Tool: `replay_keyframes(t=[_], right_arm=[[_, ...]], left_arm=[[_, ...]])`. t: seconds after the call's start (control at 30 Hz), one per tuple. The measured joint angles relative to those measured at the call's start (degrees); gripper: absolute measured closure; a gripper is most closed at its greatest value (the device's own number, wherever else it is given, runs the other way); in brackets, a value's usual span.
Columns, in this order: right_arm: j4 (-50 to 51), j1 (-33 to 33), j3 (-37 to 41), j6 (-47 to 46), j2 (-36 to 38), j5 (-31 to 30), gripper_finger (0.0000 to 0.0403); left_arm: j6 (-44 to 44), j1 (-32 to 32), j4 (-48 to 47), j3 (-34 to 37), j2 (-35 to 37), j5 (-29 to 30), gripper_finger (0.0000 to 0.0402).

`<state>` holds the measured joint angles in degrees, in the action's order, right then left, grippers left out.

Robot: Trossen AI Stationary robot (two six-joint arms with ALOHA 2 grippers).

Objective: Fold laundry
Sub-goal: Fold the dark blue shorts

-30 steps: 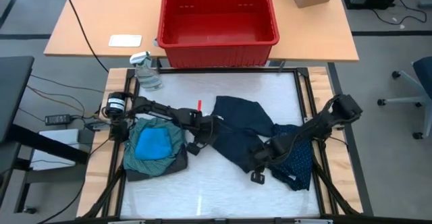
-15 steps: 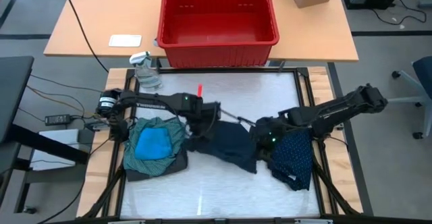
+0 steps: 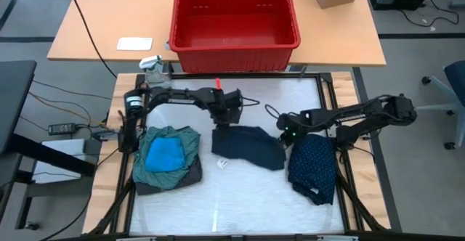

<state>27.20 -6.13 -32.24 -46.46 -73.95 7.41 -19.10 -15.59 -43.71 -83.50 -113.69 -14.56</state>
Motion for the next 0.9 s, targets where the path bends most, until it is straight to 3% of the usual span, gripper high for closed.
replay_keyframes(t=[0.17, 0.33, 0.47, 0.63, 0.77, 0.9], right_arm=[[-5.7, -2.0, 1.6, -3.0, 0.0, 0.3, 0.0329], [-8.0, -1.9, -2.1, -2.4, 0.1, -1.0, 0.0274], [-15.5, -3.0, -5.3, 4.8, -0.5, -4.6, 0.0255], [-17.4, -8.8, -9.9, 18.3, -6.5, -2.1, 0.0259], [-15.7, -12.6, -16.3, 31.9, -13.5, 4.9, 0.0255], [-14.8, -13.6, -23.2, 42.0, -19.8, 6.3, 0.0237]], left_arm=[[6.3, -2.5, -1.0, 0.1, -1.2, 3.0, 0.0324], [11.9, -4.0, -1.4, 0.0, 2.3, 3.1, 0.0292], [15.7, -5.0, -1.5, -1.0, 6.0, 3.2, 0.0286], [26.6, -4.7, -2.1, -0.4, 11.1, 3.4, 0.0285], [40.7, -0.7, 12.1, 12.5, 17.0, 3.1, 0.0277], [57.3, 3.0, 25.9, 24.8, 22.7, 3.2, 0.0249]])
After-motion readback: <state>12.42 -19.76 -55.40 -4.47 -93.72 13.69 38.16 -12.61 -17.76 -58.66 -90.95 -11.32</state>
